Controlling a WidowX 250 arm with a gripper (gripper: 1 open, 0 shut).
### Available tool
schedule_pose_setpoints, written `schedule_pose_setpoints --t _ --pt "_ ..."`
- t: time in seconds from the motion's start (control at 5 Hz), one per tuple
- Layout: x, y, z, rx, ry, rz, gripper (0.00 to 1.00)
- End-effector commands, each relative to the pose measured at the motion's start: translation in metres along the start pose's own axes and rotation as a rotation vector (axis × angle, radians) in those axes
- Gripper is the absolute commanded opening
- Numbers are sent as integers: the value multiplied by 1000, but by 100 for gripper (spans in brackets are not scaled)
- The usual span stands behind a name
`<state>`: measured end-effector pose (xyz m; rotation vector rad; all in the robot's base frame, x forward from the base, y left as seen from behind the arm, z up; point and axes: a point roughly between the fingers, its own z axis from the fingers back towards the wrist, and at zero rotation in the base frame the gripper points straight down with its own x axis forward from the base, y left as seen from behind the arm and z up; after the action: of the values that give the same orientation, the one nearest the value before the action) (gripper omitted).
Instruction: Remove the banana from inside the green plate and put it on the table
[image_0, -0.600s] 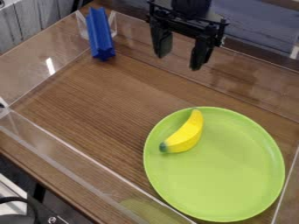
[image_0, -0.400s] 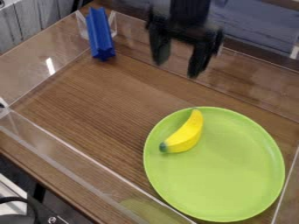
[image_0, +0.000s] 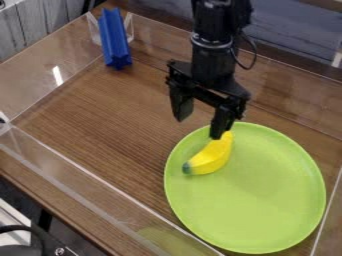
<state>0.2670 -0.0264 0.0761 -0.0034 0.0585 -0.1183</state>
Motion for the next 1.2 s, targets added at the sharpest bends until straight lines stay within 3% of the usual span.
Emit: schedule_pose_setpoints --t 0.0,0.4,0.8,1.0 --pt "0 -3 14 4 -58 -33 100" --pt "-3 -8 16 1 -59 -90 100" --pt "-8 -20 6 -1 -69 -103 100" --pt "-16 -8 -5 -1 -79 -94 100"
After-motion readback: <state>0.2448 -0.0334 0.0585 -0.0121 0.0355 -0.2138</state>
